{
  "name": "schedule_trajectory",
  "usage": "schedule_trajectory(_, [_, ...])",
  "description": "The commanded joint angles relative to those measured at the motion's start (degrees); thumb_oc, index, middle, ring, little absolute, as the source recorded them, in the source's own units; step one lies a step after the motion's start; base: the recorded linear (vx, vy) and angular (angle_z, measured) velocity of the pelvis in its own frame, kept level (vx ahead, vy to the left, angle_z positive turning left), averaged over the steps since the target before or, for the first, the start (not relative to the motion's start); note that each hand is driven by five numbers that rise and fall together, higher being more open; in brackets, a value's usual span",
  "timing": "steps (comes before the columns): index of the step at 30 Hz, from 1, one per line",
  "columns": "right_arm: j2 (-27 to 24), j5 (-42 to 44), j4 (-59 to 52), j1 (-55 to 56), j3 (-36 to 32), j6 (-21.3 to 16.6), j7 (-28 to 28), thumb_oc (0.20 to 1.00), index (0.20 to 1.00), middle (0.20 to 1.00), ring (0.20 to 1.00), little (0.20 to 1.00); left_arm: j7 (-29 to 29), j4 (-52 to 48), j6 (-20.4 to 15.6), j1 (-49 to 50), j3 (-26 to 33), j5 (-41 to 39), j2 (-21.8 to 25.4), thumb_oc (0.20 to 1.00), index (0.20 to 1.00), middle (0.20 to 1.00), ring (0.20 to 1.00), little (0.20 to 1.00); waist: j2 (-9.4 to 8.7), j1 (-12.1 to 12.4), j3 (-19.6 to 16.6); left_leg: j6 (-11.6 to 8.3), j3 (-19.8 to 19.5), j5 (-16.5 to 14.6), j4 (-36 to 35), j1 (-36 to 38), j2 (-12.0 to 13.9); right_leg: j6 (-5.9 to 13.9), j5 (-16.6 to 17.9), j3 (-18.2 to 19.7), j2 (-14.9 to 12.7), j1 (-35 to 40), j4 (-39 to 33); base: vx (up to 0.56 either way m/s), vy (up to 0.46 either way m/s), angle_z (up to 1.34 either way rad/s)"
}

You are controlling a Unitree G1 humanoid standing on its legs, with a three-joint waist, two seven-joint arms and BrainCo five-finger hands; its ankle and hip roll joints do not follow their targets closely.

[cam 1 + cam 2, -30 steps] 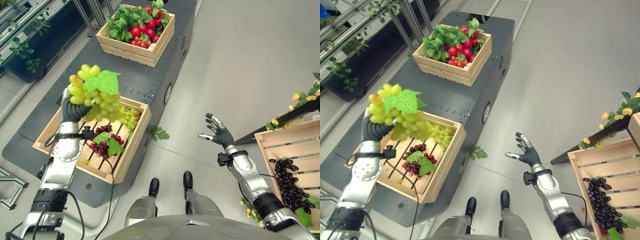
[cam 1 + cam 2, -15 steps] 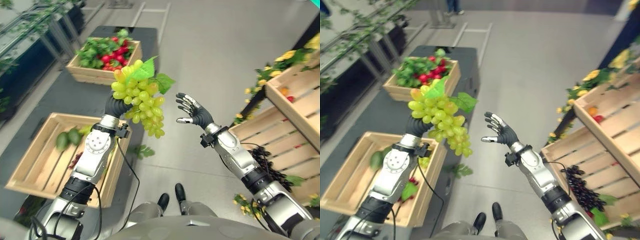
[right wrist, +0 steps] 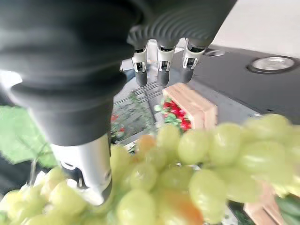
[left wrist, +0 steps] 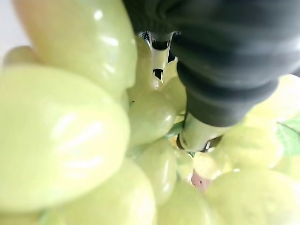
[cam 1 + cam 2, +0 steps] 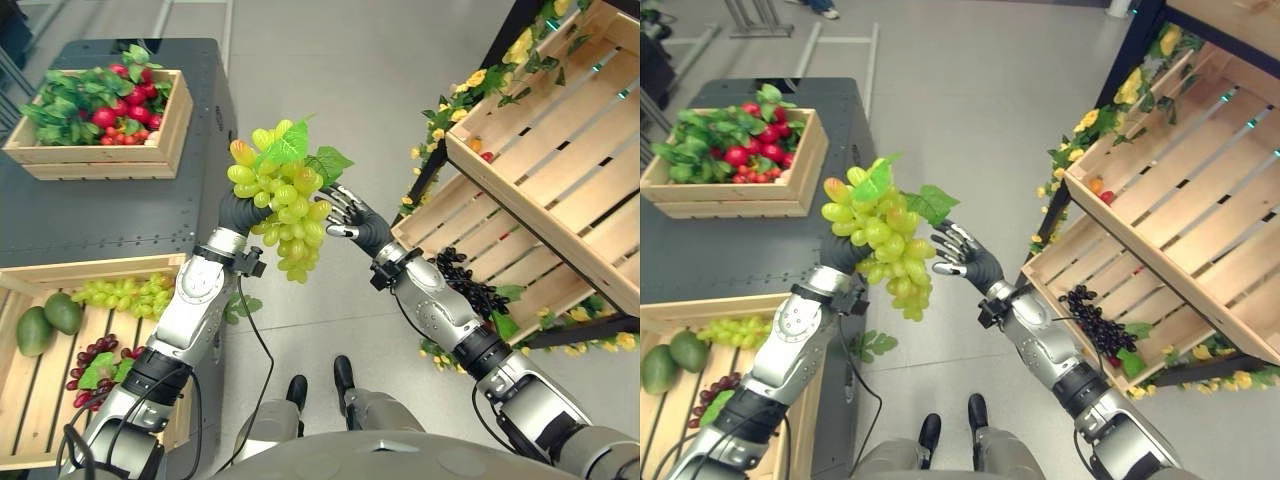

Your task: Pick up the fruits from the basket on one side to the basket on the other side

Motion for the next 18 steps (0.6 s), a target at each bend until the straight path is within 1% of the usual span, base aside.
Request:
schedule_trajectory(1, [0.97,8.33,-7.47,-0.12,1.99,1.18,3.42,1.0,1.0,1.0,1.0,1.0,-2.12,-6.35,-2.33,-3.72,0.3,-1.36,0.56,0.2,0.2,0.2,0.2,0.2,-3.06,0.74,-6.55,1.51,-4.46,-0.14,-4.01,-0.04,-4.54,-0.57,2.83,1.51,-0.71,2.3,-7.75,0.1,-0.055,0.35])
schedule_trajectory(4, [-2.34,10.9,-10.29,0.82,2.82,2.57,5.39,1.0,1.0,1.0,1.0,1.0,-2.67,-6.78,-2.23,-3.78,0.65,-2.3,0.64,0.2,0.2,0.2,0.2,0.2,-3.0,0.57,-7.74,0.94,-4.1,-0.48,-4.23,0.49,-4.22,-0.01,3.66,1.51,-0.94,4.71,-11.49,0.09,-0.047,0.14])
schedule_trajectory(8, [-5.56,13.32,-14.94,2.73,3.04,3.56,7.51,1.0,1.0,1.0,1.0,1.0,-3.24,-6.89,-2.32,-3.61,0.92,-2.13,1.28,0.2,0.2,0.2,0.2,0.2,-3.07,-0.01,-8.52,0.58,-4.32,-0.87,-4.81,2.02,-3.6,-0.34,3.13,1.6,-0.76,6.23,-11.69,0.09,-0.041,0.02])
schedule_trajectory(9, [-7.38,14.31,-17.5,3.5,2.85,4.02,8.4,1.0,1.0,1.0,1.0,1.0,-3.42,-7.41,-2.23,-3.54,1.3,-2.0,1.93,0.2,0.2,0.2,0.2,0.2,-3.18,-0.36,-8.8,0.37,-4.55,-1.03,-5.01,2.6,-3.32,-0.5,2.83,1.51,-0.56,6.98,-12.0,0.07,-0.035,-0.03])
schedule_trajectory(10, [-7.43,14.33,-17.58,3.55,2.85,4.04,8.38,1.0,1.0,1.0,1.0,1.0,-3.42,-7.42,-2.22,-3.53,1.31,-2.01,1.92,0.2,0.2,0.2,0.2,0.2,-3.15,-0.37,-8.78,0.37,-4.57,-1.04,-5.03,2.65,-3.32,-0.51,2.82,1.49,-0.56,7.03,-12.01,0.07,-0.033,-0.02])
schedule_trajectory(13, [-11.1,15.64,-21.17,3.93,3.28,4.65,9.54,1.0,1.0,1.0,1.0,1.0,-3.39,-7.75,-2.19,-3.18,1.69,-1.78,2.47,0.2,0.2,0.2,0.2,0.2,-3.25,-0.85,-9.22,0.03,-4.68,-1.21,-5.68,3.63,-2.66,-0.61,2.68,1.38,-0.29,8.06,-13.08,0.05,-0.024,-0.03])
schedule_trajectory(18, [-12.76,16.71,-22.6,4.23,3.45,4.82,9.9,1.0,1.0,1.0,1.0,1.0,-3.05,-8.05,-2.23,-2.54,2.15,-2.1,2.06,0.2,0.2,0.2,0.2,0.2,-3.24,-1.04,-9.51,-0.22,-4.59,-1.31,-6.12,4.03,-2.13,-0.66,2.72,1.77,-0.11,8.7,-13.9,0.02,-0.016,0.02])
